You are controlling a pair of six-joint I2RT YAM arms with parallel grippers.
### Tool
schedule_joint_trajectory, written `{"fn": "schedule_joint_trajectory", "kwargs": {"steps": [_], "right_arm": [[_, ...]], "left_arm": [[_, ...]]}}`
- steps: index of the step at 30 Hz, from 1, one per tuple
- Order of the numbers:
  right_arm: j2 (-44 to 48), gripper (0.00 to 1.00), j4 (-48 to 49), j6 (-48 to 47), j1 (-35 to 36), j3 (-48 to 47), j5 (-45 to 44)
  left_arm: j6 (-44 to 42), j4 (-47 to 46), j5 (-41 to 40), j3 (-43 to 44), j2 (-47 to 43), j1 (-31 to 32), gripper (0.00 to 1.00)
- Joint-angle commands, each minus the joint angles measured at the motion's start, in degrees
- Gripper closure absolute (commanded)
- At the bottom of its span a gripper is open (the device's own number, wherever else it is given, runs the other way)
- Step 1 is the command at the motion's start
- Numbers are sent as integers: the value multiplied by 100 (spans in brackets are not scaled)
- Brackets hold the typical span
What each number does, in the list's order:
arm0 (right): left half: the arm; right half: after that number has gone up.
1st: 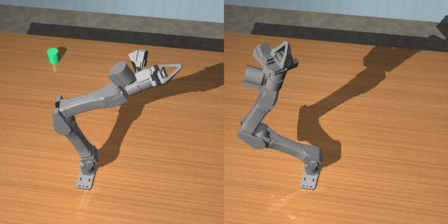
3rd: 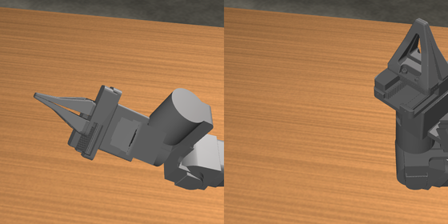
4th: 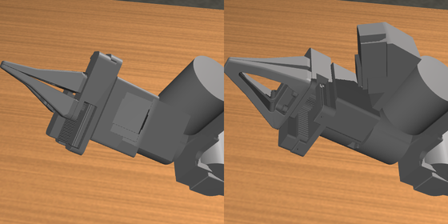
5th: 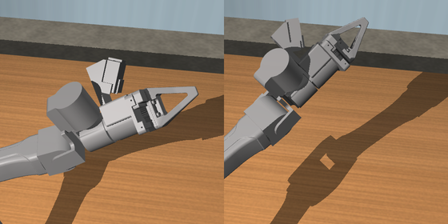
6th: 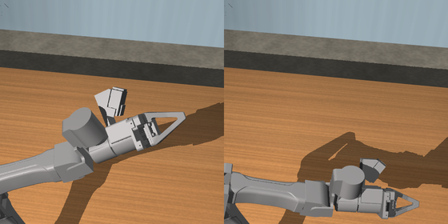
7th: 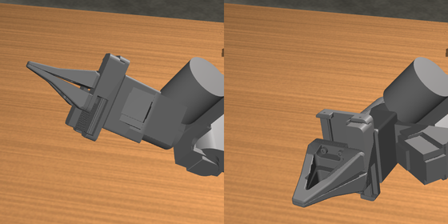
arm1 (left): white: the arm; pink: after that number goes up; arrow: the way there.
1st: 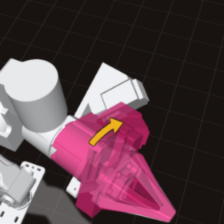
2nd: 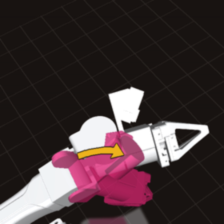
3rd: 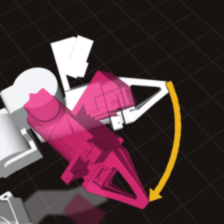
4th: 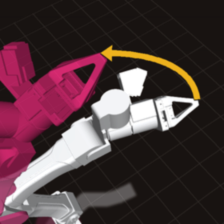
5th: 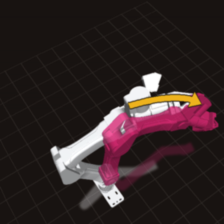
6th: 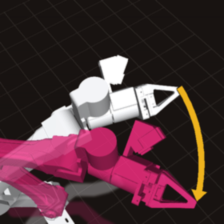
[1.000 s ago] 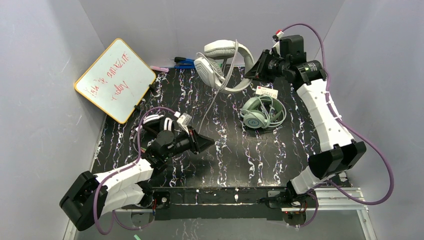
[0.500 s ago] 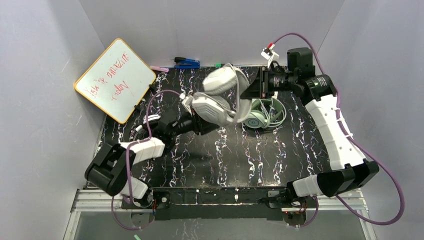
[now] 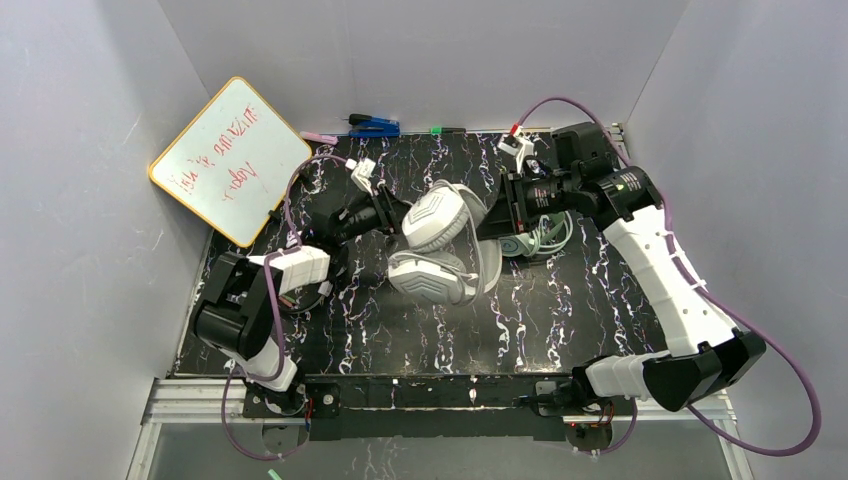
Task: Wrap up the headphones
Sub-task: Wrap the headphones cable around the headphones.
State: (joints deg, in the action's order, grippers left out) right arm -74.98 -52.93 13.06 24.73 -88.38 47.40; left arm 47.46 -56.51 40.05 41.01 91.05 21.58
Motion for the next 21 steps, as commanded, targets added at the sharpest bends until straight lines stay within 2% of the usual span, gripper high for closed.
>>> {"fn": "schedule_joint_trajectory", "kwargs": {"steps": [1, 7, 9, 12, 14, 17, 21], "right_arm": [[212, 99, -230, -32, 112, -32, -216], [160, 99, -517, -120, 1037, 218, -1304], [105, 99, -622, -65, 1312, 288, -1834], [-43, 99, -841, -21, 1617, 378, -2457], [-157, 99, -1002, -10, 1772, 418, -2906], [-362, 99, -1214, 87, 1914, 489, -3616], [-561, 99, -1258, 354, 1928, 537, -4581]], "left_arm": [[218, -44, -1, 447, 167, -185, 44], [361, 80, 68, 1116, 452, -412, 44], [301, 281, 79, 1354, 510, -465, 49], [315, 432, 143, 1677, 599, -542, 61], [246, 608, 209, 1918, 616, -581, 62], [-107, 1294, 258, 2286, 576, -608, 63], [-538, 2189, 295, 2680, 483, -609, 70]]}}
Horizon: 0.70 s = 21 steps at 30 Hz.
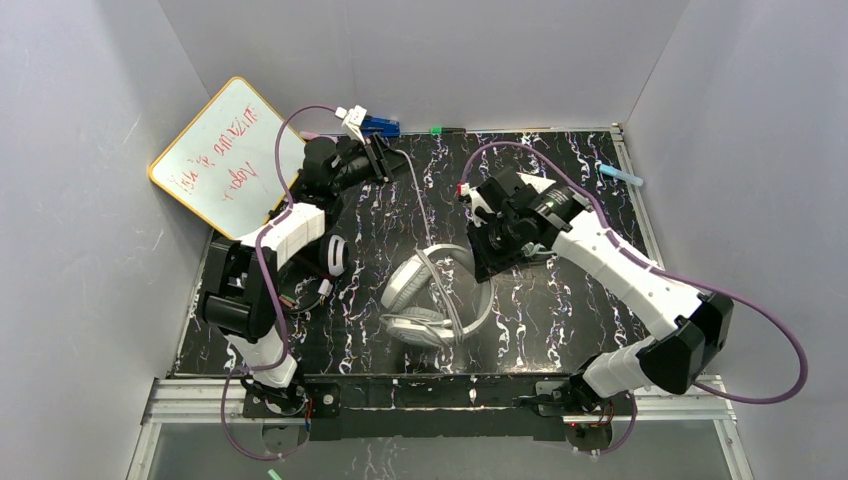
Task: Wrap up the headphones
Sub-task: Wrap the headphones cable around the headphones.
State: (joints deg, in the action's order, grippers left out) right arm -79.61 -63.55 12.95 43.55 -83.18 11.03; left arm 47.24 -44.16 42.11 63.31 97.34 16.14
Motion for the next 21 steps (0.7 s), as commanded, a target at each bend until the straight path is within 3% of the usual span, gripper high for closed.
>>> {"fn": "schedule_joint_trajectory", "kwargs": {"steps": [1, 12, 17, 19, 21], "right_arm": [[-142, 99, -147, 445, 47, 8, -1164], [-1036, 99, 384, 1252, 36, -665, -3495], [-1456, 99, 702, 1677, -127, -891, -4165], [-1533, 99, 933, 1722, -295, -898, -4128], [-1577, 99, 1170, 1772, -455, -885, -4079]], "left_arm": [[-566, 1082, 114, 480, -211, -66, 71], [-549, 1811, 231, 415, -952, 219, 72], [-744, 2772, 183, 442, -1273, 389, 74], [-763, 3096, 180, 436, -1414, 406, 77], [-741, 3320, 225, 372, -1604, 456, 89]]}}
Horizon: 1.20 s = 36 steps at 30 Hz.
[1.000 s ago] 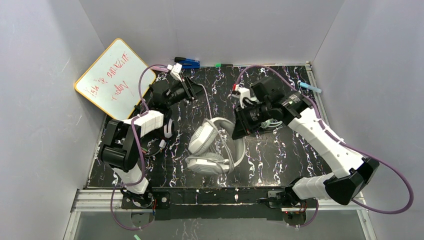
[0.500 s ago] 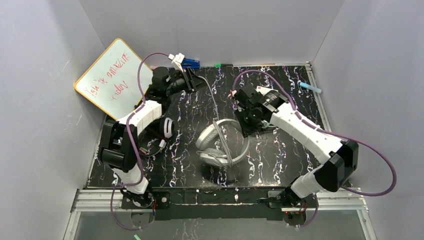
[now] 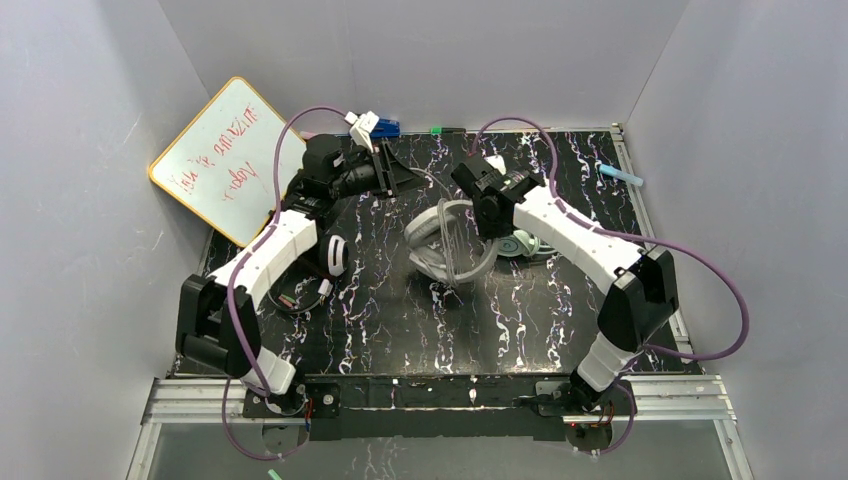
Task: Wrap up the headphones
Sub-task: Wrap the headphones cable around the headphones.
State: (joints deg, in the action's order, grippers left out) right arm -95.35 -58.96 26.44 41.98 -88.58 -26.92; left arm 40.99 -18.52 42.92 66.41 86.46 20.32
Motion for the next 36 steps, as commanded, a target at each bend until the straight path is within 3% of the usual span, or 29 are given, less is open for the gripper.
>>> {"fn": "schedule_joint_trajectory", "kwargs": {"steps": [1, 3, 12, 20, 25, 28, 36], "right_arm": [[-15, 99, 840, 431, -375, -338, -220], [-61, 99, 1092, 461, -566, -369, -62], [-159, 99, 1818, 942, -880, -690, 472], [302, 99, 2565, 1413, -1064, -417, 910], [423, 99, 2578, 1210, -1104, -536, 1128], [507, 99, 2540, 1114, -1103, -558, 1226], [672, 99, 2511, 1030, -1113, -470, 1084]], "left_arm": [[-92, 795, 161, 13, -608, 79, 95], [-16, 884, 138, -119, -786, 216, 99], [460, 570, -516, -1179, -1131, 1415, 86], [639, -200, -1033, -2171, -1351, 1694, 82], [509, -679, -1171, -2891, -1517, 1703, 49], [61, -690, -1624, -3138, -1844, 1704, 5], [-1730, -420, -3261, -3417, -3329, 1751, 2]]}}
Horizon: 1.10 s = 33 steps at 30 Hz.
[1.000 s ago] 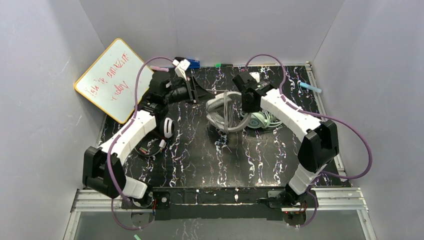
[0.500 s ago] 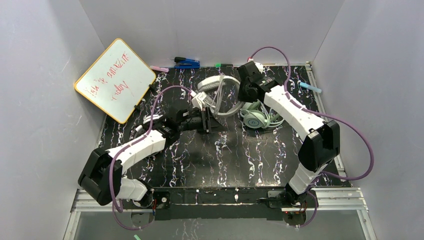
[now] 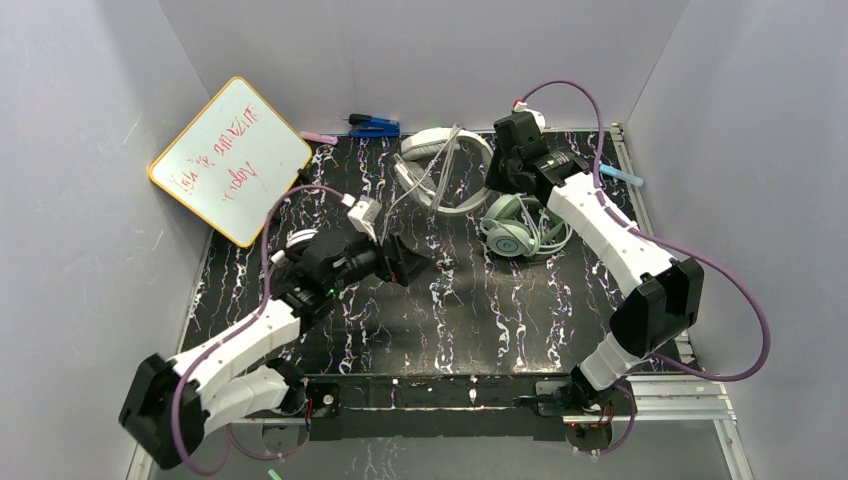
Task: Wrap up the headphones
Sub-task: Wrap the headphones cable around the headphones.
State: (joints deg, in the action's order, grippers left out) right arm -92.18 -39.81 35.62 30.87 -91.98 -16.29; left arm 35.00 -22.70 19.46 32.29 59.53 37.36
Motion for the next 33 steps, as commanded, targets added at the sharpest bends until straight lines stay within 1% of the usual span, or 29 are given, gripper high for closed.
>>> {"fn": "schedule_joint_trajectory", "kwargs": {"steps": [1, 5, 6, 8, 12, 16, 20, 22, 24, 25, 28, 29, 33], "right_arm": [[346, 99, 575, 112, -2, -135, 1], [294, 99, 482, 138, -50, -245, -61], [285, 99, 467, 146, -61, -282, -43], [280, 99, 473, 137, -83, -368, -1], [250, 99, 434, 118, -128, -549, 85], [182, 99, 246, 24, -181, -818, 180], [135, 99, 68, -83, -188, -994, 356], [123, 99, -19, -110, -195, -1021, 500], [105, 99, -79, -123, -232, -991, 764], [104, 99, -85, -125, -266, -948, 958], [83, 99, -75, -82, -345, -777, 1416], [86, 99, -38, -67, -364, -698, 1498], [-52, 99, 78, -45, -496, -497, 1788]], "left_arm": [[-1300, 176, -1083, 18, -754, 49, 1], [-1622, 1236, -1509, 192, -894, 50, 2], [-1578, 1435, -1546, 175, -912, 48, 1], [-1334, 1543, -1525, -59, -967, 46, 2], [-763, 1224, -1013, -780, -1011, 50, 1], [-539, 1152, -1280, -1133, -1388, 49, 2], [-547, 520, -1358, -1359, -1714, 50, 2], [-578, 175, -1119, -1392, -1670, 51, 2], [-380, -61, -991, -1357, -1490, 46, 5], [-228, -117, -945, -1313, -1401, 45, 7], [-45, -1, -852, -1051, -1164, 45, 18], [-57, 103, -821, -967, -1129, 50, 19], [-228, 506, -880, -795, -1189, 49, 14]]}}
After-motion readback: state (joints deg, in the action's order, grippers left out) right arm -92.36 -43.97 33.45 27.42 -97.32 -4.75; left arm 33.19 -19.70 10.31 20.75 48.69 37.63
